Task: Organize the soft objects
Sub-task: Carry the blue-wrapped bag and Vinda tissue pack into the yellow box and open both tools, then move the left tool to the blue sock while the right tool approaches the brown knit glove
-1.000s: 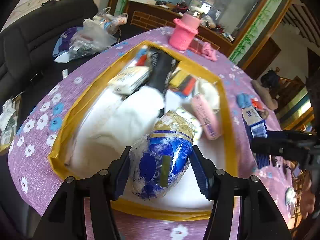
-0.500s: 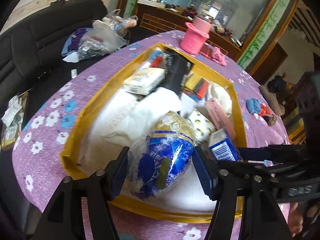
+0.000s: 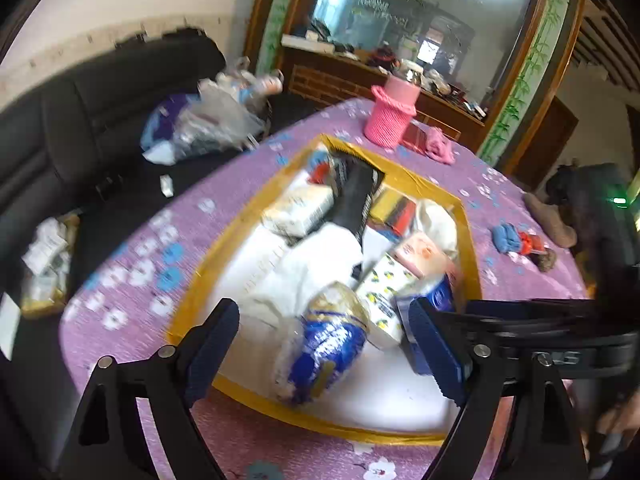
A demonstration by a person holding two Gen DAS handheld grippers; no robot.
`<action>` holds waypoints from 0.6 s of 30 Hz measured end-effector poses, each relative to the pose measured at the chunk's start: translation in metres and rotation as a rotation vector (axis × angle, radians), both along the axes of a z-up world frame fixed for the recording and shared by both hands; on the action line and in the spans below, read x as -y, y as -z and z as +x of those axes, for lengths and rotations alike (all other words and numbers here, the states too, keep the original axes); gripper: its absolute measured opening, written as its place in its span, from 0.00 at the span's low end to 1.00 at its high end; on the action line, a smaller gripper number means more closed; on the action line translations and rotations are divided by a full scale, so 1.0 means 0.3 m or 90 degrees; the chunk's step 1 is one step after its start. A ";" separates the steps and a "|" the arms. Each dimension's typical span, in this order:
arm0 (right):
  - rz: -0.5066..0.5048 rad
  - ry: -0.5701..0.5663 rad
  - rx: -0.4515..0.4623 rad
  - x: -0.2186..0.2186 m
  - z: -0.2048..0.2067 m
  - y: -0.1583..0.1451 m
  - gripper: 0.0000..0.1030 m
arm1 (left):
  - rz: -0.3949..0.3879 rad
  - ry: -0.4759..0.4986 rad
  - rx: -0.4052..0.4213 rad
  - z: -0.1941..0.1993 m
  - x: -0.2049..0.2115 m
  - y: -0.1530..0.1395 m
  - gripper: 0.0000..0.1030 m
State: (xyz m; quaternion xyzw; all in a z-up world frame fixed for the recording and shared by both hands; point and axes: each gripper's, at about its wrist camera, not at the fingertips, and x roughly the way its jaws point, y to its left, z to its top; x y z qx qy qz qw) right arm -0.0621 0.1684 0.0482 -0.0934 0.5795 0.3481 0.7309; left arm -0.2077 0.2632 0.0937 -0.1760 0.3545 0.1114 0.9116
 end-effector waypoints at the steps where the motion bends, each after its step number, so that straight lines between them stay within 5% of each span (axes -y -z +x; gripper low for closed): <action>1: 0.012 0.004 0.007 0.019 -0.008 -0.016 0.61 | 0.021 -0.003 0.004 -0.003 0.017 -0.010 0.86; 10: 0.090 0.045 0.078 0.221 -0.073 -0.168 0.61 | 0.150 0.025 0.007 -0.011 0.210 -0.056 0.87; 18: 0.102 0.102 0.104 0.413 -0.065 -0.196 0.61 | 0.186 0.065 -0.017 0.025 0.328 -0.063 0.88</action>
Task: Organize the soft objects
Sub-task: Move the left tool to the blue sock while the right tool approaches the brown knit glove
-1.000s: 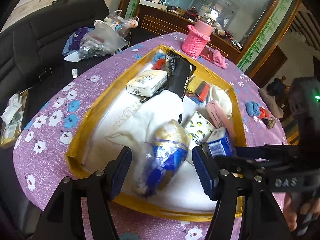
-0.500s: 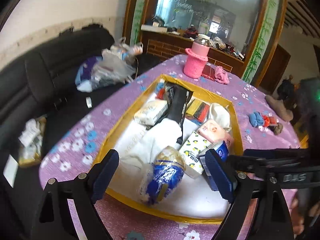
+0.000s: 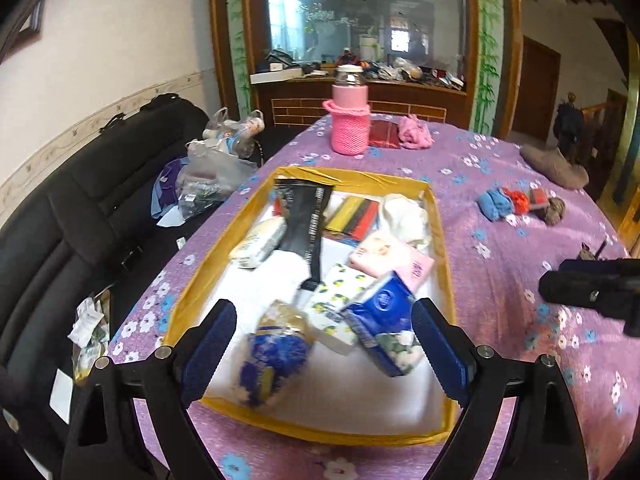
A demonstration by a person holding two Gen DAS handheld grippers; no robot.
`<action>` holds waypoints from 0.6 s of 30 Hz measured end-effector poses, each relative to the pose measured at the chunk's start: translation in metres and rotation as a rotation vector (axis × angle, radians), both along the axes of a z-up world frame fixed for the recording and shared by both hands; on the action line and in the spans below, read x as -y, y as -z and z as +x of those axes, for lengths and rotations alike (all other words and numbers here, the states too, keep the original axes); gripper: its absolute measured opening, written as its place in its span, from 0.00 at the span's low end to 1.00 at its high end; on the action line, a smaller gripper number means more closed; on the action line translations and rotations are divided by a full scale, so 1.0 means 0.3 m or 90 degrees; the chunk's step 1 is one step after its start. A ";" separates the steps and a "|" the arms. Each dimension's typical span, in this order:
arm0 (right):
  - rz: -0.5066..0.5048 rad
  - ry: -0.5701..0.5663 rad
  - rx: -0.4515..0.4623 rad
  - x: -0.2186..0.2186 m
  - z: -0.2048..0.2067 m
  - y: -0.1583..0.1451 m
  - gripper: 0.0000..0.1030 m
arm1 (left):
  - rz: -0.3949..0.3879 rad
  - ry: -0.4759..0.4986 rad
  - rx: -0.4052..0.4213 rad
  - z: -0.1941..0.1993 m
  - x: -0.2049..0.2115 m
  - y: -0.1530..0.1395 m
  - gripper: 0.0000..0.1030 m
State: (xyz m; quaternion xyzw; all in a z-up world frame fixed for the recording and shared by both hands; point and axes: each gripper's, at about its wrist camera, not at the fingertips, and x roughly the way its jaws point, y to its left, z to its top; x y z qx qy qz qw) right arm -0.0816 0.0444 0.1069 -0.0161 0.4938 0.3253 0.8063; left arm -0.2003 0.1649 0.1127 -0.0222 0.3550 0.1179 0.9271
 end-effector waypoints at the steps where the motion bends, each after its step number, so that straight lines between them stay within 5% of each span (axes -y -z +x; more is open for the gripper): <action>1: 0.007 0.011 -0.003 0.030 0.006 0.001 0.61 | 0.002 0.005 -0.004 0.005 0.015 0.000 0.88; 12: 0.043 0.097 -0.005 0.273 0.056 -0.007 0.61 | 0.017 0.067 -0.036 0.065 0.168 -0.028 0.88; 18: 0.050 0.159 -0.004 0.415 0.103 -0.024 0.61 | -0.068 0.111 -0.057 0.162 0.180 -0.069 0.87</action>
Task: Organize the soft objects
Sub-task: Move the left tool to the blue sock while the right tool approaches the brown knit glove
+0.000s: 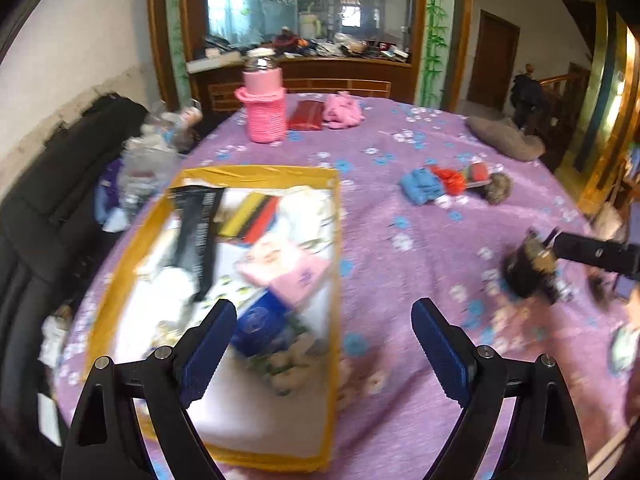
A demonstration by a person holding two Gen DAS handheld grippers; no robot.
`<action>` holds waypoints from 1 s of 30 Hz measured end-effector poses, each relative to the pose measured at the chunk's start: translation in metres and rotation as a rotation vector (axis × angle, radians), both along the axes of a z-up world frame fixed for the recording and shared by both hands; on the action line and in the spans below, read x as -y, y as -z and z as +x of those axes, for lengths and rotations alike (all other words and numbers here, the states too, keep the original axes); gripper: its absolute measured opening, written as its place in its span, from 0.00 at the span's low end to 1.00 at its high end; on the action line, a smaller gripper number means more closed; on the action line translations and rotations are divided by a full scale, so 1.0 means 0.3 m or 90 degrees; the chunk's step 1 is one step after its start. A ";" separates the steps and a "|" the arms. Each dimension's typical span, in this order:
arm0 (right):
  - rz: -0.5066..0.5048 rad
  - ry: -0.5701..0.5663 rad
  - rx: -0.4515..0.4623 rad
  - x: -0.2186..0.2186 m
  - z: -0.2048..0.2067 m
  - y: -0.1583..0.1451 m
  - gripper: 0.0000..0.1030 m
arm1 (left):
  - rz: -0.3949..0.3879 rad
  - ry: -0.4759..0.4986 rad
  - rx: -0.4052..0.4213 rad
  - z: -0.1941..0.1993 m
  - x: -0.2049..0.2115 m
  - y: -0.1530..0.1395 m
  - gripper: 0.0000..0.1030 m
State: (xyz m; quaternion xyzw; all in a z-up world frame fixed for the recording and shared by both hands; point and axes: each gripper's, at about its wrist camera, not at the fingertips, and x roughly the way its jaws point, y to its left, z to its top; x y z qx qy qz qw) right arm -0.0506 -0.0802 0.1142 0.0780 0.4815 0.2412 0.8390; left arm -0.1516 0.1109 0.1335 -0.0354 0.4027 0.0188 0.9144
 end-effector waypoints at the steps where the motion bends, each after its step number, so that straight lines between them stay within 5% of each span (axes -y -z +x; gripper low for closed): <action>1: 0.005 0.014 0.000 0.026 0.009 -0.005 0.61 | -0.012 0.004 0.000 0.017 0.000 -0.009 0.87; 11: 0.038 0.148 -0.035 0.257 0.139 0.004 0.61 | -0.081 0.126 -0.081 0.384 0.115 -0.028 0.88; 19: 0.022 0.204 -0.085 0.329 0.344 0.070 0.61 | -0.094 0.094 -0.151 0.733 0.162 0.141 0.87; 25: -0.016 0.213 -0.118 0.318 0.526 0.146 0.61 | -0.126 0.059 -0.133 0.859 0.134 0.217 0.87; 30: -0.053 0.199 -0.141 0.293 0.641 0.211 0.61 | -0.098 0.065 -0.125 0.923 0.157 0.255 0.87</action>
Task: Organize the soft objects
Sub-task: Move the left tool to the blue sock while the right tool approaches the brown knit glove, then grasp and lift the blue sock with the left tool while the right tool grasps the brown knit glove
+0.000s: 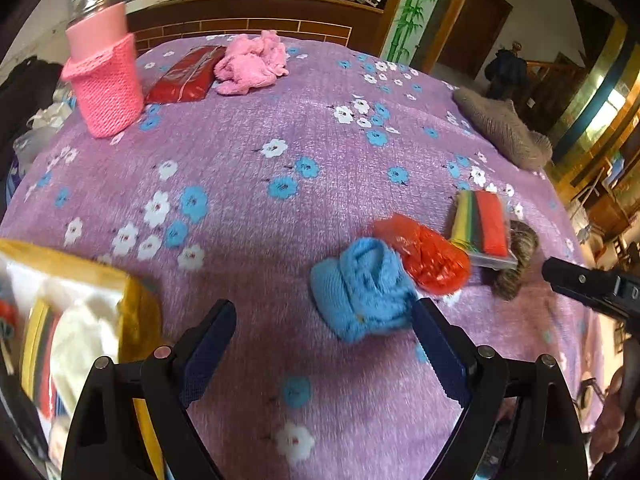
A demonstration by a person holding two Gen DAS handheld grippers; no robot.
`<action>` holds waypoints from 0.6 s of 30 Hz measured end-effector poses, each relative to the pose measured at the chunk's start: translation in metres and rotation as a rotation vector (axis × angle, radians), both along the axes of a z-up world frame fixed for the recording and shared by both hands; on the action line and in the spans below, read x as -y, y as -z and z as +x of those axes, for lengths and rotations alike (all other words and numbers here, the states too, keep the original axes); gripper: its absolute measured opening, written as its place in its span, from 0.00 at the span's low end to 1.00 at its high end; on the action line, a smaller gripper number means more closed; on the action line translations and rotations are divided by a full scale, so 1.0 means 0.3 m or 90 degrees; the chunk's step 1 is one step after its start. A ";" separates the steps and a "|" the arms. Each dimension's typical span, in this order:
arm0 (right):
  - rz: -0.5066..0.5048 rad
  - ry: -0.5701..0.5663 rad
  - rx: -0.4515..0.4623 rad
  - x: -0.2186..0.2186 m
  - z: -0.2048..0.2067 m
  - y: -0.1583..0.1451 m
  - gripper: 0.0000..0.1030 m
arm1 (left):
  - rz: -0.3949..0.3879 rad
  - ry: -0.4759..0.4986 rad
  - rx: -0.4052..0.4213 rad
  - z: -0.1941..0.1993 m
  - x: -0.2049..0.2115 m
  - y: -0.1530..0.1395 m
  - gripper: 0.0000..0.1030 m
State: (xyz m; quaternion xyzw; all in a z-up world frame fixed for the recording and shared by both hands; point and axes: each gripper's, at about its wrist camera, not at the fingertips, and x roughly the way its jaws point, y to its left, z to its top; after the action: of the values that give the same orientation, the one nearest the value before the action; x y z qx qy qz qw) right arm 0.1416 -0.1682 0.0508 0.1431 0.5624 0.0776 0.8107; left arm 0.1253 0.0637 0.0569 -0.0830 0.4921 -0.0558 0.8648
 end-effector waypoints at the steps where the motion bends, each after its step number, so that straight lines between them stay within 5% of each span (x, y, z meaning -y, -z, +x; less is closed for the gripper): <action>1: -0.006 -0.008 -0.006 -0.009 0.017 0.013 0.61 | 0.004 0.004 0.000 0.009 0.013 0.009 0.87; 14: -0.014 -0.049 -0.041 -0.040 0.114 0.099 0.60 | 0.032 0.041 -0.009 0.088 0.125 0.093 0.84; 17: -0.025 -0.070 -0.042 -0.054 0.119 0.097 0.58 | 0.046 0.056 -0.002 0.078 0.136 0.072 0.49; 18: -0.033 -0.079 -0.038 -0.061 0.117 0.092 0.56 | 0.047 0.055 -0.001 0.070 0.129 0.061 0.45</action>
State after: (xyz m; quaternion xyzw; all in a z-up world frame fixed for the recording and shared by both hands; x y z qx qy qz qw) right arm 0.1766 -0.1500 0.0231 0.0888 0.5958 0.1088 0.7907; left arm 0.1464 0.0249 0.0386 -0.0298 0.4974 -0.0748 0.8638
